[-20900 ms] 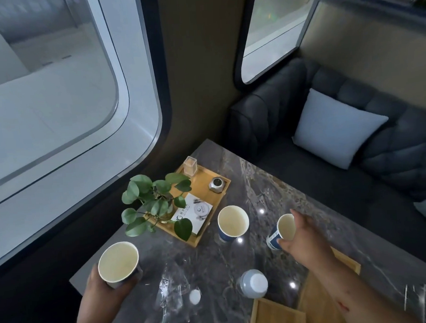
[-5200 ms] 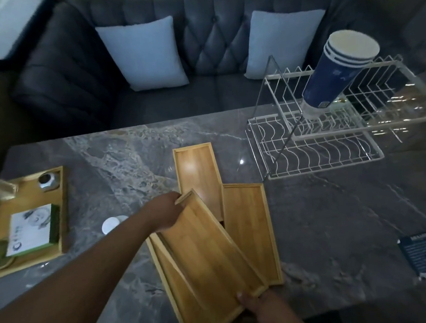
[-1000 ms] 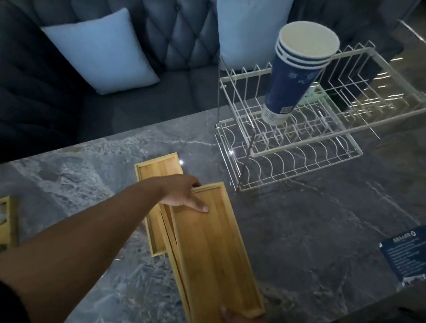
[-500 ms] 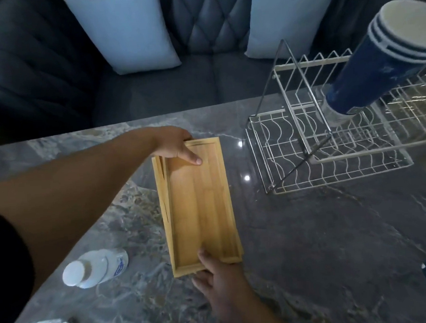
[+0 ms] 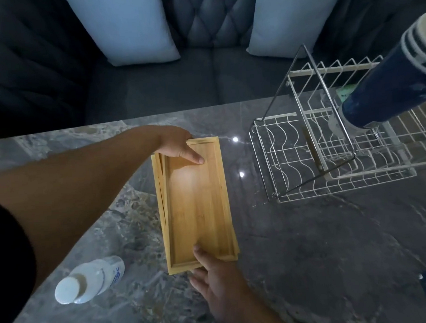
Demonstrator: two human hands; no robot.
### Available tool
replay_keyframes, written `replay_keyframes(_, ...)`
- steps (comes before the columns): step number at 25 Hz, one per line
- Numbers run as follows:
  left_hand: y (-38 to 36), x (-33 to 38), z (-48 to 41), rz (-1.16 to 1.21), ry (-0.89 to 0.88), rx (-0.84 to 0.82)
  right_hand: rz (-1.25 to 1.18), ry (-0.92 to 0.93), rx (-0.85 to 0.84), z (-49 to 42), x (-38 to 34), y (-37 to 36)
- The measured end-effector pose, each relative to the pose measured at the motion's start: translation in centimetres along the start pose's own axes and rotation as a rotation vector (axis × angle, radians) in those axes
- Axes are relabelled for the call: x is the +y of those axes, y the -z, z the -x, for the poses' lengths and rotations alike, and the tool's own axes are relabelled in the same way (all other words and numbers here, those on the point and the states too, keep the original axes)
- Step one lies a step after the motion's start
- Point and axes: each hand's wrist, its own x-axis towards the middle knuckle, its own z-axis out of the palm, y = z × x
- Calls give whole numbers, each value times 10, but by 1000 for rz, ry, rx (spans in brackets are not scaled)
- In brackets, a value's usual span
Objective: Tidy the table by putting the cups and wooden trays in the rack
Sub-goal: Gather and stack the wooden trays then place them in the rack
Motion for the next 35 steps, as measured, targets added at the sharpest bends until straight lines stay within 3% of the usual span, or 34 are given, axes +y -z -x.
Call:
replay_keyframes(9,-11,-3,-1,-38,11,118,-17,-14,3,-4,-8,10)
replay_keyframes(20,-27,-1,7,7,133,78,37,-14,-84,-6,-14,35)
replay_keyframes(28,-87,2,46,262,218,140,113,75,-43,6,-22,94)
replay_keyframes(35,-178,39,97,617,349,222,257,207,131,17,-28,171)
